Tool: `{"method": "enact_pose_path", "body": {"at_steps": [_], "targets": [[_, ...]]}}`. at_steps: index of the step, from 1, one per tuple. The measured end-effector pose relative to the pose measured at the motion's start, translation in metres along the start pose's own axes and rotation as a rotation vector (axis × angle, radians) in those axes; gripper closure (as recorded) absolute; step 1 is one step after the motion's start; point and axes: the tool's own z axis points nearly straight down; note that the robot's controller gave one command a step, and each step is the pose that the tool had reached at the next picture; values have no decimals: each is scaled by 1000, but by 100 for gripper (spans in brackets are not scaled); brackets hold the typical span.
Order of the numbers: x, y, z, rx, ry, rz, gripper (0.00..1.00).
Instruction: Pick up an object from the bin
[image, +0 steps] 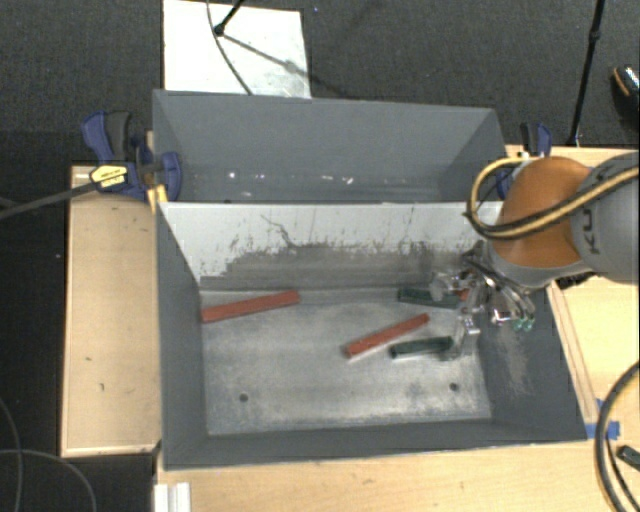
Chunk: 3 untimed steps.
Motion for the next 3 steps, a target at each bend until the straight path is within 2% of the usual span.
{"method": "enact_pose_path", "body": {"at_steps": [1,2,3], "targets": [[-5,63,1,-4,5,-4,0],[-6,58,-2,1,0,-3,100],[-4,58,1,0,6,-6,0]]}}
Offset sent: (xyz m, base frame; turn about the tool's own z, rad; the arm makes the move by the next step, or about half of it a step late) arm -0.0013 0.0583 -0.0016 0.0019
